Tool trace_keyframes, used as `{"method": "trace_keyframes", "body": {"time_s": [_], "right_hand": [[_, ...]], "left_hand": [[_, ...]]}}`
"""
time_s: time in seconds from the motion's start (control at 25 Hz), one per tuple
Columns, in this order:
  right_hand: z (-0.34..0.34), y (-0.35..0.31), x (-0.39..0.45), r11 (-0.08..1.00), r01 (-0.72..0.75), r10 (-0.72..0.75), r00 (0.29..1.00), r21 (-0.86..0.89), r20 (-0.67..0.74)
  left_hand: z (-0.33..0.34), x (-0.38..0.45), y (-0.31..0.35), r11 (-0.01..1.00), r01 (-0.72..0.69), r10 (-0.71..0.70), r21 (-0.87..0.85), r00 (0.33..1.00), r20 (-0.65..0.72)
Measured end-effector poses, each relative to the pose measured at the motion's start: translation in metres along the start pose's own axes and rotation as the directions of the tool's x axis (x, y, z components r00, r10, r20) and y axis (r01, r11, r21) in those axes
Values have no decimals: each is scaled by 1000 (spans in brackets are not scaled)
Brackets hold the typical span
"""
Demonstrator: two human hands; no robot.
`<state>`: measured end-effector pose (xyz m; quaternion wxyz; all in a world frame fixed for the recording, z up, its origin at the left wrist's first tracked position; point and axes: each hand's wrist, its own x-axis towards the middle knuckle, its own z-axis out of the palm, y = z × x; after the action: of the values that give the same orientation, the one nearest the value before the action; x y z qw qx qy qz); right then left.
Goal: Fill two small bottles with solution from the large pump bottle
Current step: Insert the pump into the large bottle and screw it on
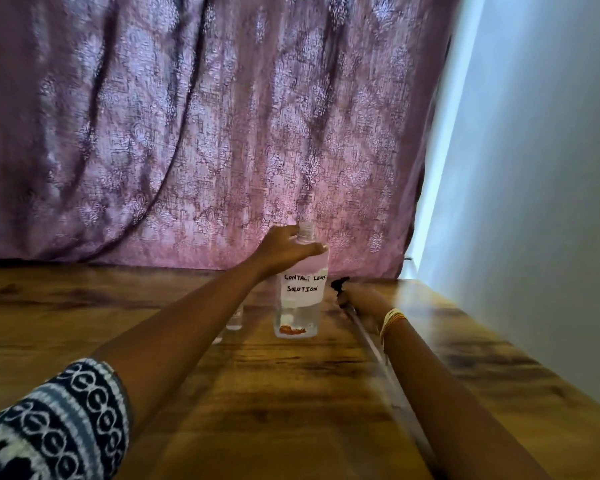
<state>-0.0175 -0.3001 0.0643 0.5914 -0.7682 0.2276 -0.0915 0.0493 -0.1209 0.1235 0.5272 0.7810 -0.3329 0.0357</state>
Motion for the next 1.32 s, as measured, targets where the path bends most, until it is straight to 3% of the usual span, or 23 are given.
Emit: {"method": "trace_keyframes", "body": {"time_s": [0.08,0.2,0.36,0.56,0.76,0.88,1.2,1.32], "right_hand": [[1,-13,-4,971,-7,1,1000,238,23],[-2,-46,-23,799,-28,-23,997,601,78],[-6,-95,-54,736,52,-118,992,676,52],[-1,-148,-93,532,167,-248,968,830,-35],[0,-201,-131,489,479,-510,835,729,-207],[3,-230,-143,489,602,-619,750,631,-235],[25,-256,-137,470,716,-733,642,516,-225],[33,-251,-128,497,727,-742,639,474,-202]], "left_hand": [[-7,-12,3,999,-30,31,-14,999,38],[-24,-31,7,998,-24,29,-52,995,98],[-40,-65,15,996,-32,44,-88,991,130],[-51,-98,24,994,-59,70,-95,991,110],[-53,-113,23,993,-72,82,-90,990,111],[-53,-114,23,995,-61,68,-78,993,94],[-56,-107,26,997,1,8,-74,993,115],[-57,-107,28,998,0,8,-68,993,117]]}}
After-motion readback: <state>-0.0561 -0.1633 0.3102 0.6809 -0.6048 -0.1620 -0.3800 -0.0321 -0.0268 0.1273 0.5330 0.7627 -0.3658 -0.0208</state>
